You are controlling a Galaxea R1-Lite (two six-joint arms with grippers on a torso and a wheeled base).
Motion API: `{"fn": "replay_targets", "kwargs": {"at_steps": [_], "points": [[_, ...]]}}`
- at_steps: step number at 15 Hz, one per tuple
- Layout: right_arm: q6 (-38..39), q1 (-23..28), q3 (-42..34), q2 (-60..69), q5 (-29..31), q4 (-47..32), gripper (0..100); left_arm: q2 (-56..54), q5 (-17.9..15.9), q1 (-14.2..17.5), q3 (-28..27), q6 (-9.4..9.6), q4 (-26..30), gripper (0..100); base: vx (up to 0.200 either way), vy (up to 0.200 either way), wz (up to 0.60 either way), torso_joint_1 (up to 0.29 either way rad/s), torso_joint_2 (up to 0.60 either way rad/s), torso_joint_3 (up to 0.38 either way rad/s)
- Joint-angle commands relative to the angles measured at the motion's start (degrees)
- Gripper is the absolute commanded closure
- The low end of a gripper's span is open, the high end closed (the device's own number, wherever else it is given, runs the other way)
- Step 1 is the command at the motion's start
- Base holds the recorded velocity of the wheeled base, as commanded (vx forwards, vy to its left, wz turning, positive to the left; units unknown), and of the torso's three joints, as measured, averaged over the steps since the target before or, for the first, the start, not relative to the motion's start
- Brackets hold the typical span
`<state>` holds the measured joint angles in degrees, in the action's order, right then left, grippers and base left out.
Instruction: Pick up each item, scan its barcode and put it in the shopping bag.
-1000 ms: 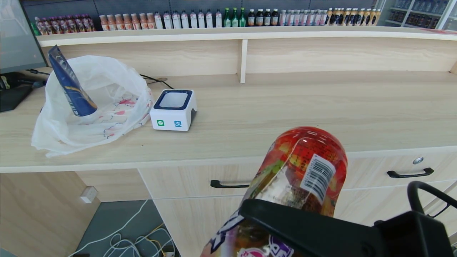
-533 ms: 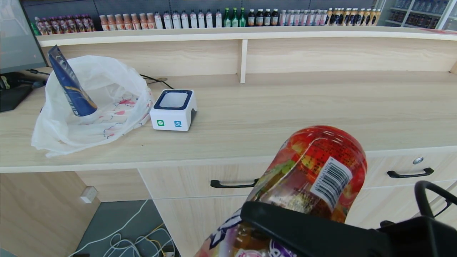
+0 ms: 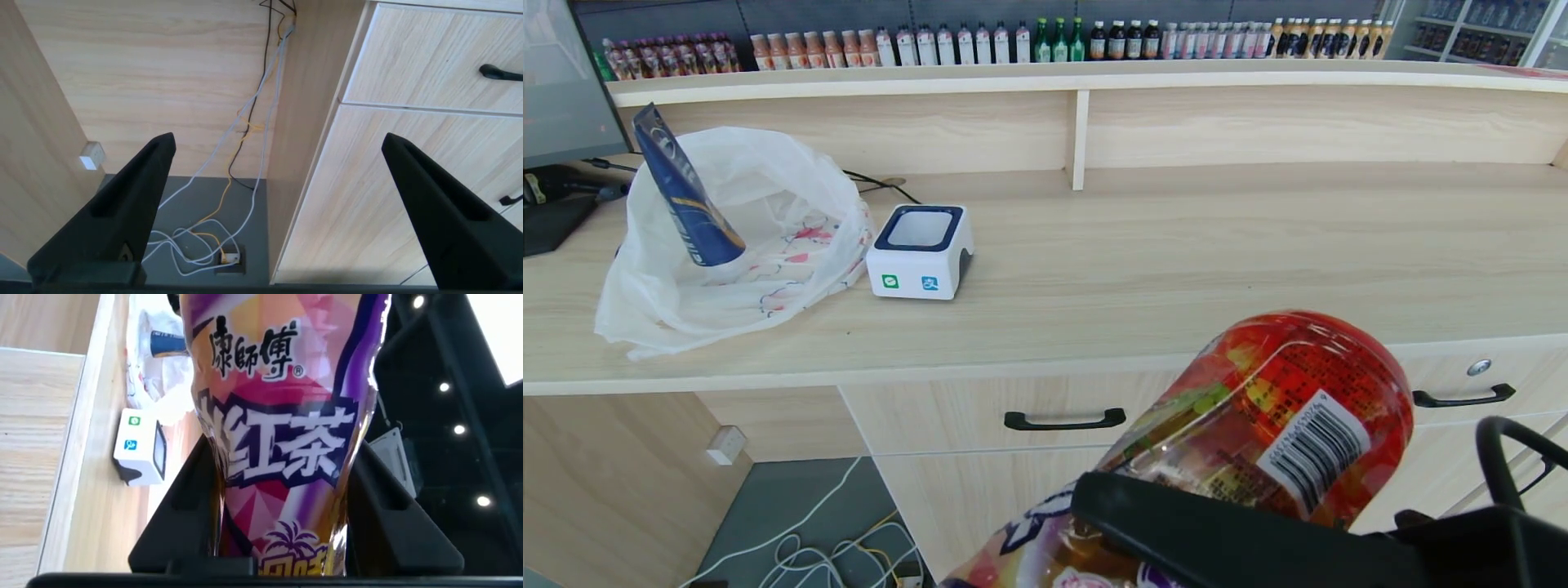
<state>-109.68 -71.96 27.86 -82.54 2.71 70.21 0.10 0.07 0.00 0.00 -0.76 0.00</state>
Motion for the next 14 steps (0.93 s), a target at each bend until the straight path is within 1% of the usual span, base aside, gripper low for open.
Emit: {"fn": "replay_targets", "kwargs": {"at_steps": [1, 2, 6, 9, 10, 12, 13, 14], "points": [[0.3, 0.0, -0.3, 0.3, 0.0, 0.2, 100, 0.0, 0.0, 0.0, 0.0, -0.04, 0.0, 0, 0.000, 0.000, 0.00, 0.000, 0.00, 0.000], [0.4, 0.0, -0.6, 0.5, 0.0, 0.5, 100, 0.1, 0.0, 0.0, 0.0, -0.04, 0.0, 0, 0.000, 0.000, 0.00, 0.000, 0.00, 0.000], [2.9, 0.0, -3.4, -0.4, 0.0, 7.3, 100, 0.0, 0.0, 0.0, 0.0, -0.04, 0.0, 0, 0.000, 0.000, 0.00, 0.000, 0.00, 0.000], [10.5, 0.1, -8.7, 1.6, 0.3, 10.3, 100, 0.0, 0.0, 0.0, 0.0, -0.04, 0.0, 0, 0.000, 0.000, 0.00, 0.000, 0.00, 0.000], [13.4, 0.1, -11.0, 2.2, 0.4, 11.4, 100, 0.0, 0.0, 0.0, 0.0, -0.04, 0.0, 0, 0.000, 0.000, 0.00, 0.000, 0.00, 0.000], [23.1, 0.1, -15.2, 3.1, 0.6, 13.5, 100, 0.1, 0.0, 0.0, 0.0, -0.04, 0.0, 0, 0.000, 0.000, 0.00, 0.000, 0.00, 0.000], [29.4, 0.3, -16.8, 3.3, 0.7, 14.3, 100, 0.0, 0.0, 0.0, 0.0, -0.04, 0.0, 0, 0.000, 0.000, 0.00, 0.000, 0.00, 0.000], [33.5, 1.3, -17.7, 4.1, 0.6, 14.5, 100, 0.0, 0.0, 0.0, 0.0, -0.04, 0.0, 0, 0.000, 0.000, 0.00, 0.000, 0.00, 0.000]]}}
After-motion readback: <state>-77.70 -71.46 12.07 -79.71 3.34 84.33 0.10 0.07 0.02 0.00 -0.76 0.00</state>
